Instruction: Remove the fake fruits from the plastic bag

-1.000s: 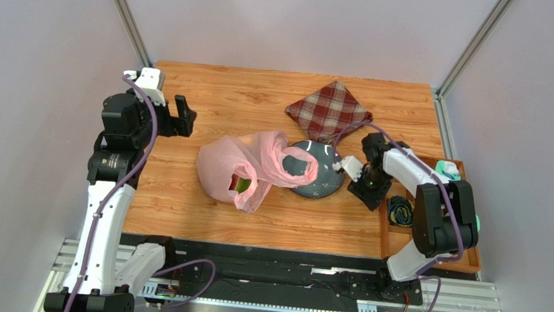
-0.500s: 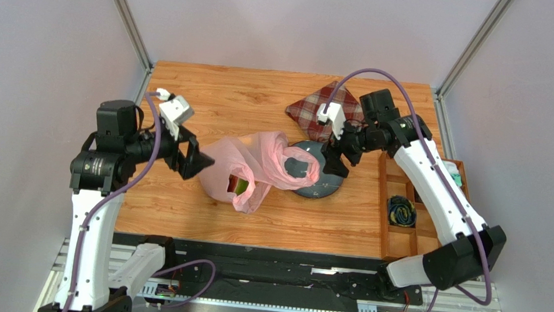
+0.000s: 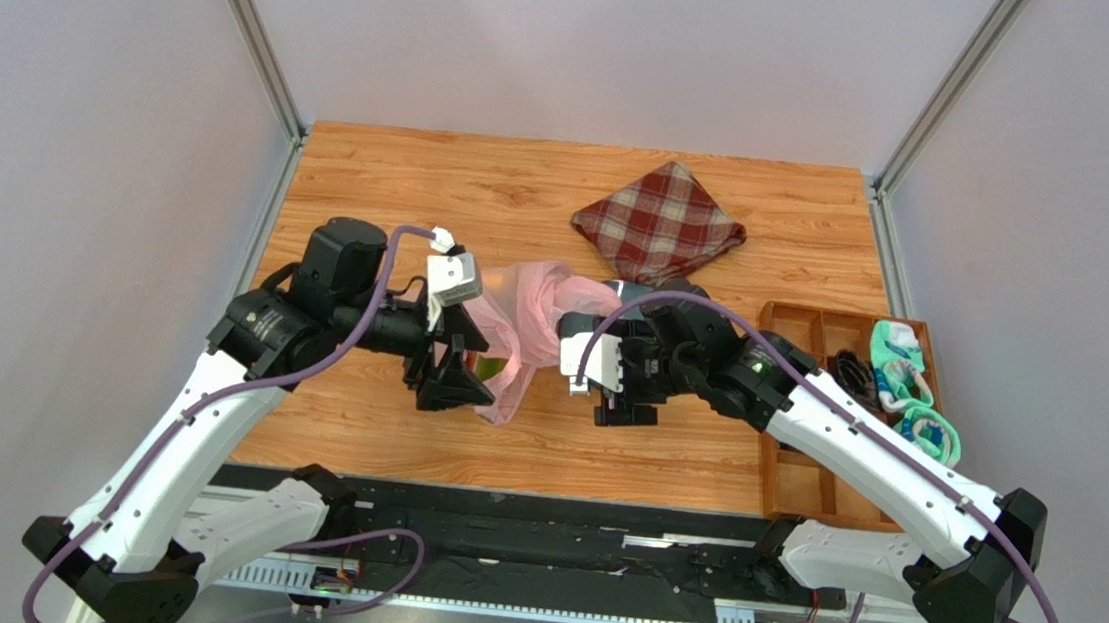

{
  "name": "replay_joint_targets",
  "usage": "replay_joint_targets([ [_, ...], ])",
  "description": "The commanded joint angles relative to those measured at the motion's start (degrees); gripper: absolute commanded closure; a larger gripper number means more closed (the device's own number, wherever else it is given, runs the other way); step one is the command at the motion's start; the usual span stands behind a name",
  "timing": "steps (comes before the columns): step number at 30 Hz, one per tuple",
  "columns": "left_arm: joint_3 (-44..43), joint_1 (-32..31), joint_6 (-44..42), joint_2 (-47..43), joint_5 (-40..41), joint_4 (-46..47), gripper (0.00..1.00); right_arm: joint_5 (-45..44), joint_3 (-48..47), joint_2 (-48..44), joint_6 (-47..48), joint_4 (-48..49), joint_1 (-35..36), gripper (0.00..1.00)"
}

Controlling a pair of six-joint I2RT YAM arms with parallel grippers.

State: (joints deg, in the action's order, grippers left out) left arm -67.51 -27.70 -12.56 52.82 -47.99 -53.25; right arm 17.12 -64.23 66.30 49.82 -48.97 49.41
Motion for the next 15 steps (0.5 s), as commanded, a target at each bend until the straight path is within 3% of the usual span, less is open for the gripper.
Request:
replay_joint_targets([
  [1,-0.08,-2.18,3.94,1.85,0.35,6.94,0.15,-10.61,0.51,0.58,0.36,17.05,0.43,0.24],
  [10,-1.31,-4.73,6.49,6.06,3.77,13.26,0.18,-11.06,-0.37,-5.83,3.00,16.28,0.43,0.30],
  [15,-1.31,-5.17,6.76,7.04,5.18,14.06,0.42,-9.66,1.64,-7.15,6.16,16.71,0.43,0.29],
])
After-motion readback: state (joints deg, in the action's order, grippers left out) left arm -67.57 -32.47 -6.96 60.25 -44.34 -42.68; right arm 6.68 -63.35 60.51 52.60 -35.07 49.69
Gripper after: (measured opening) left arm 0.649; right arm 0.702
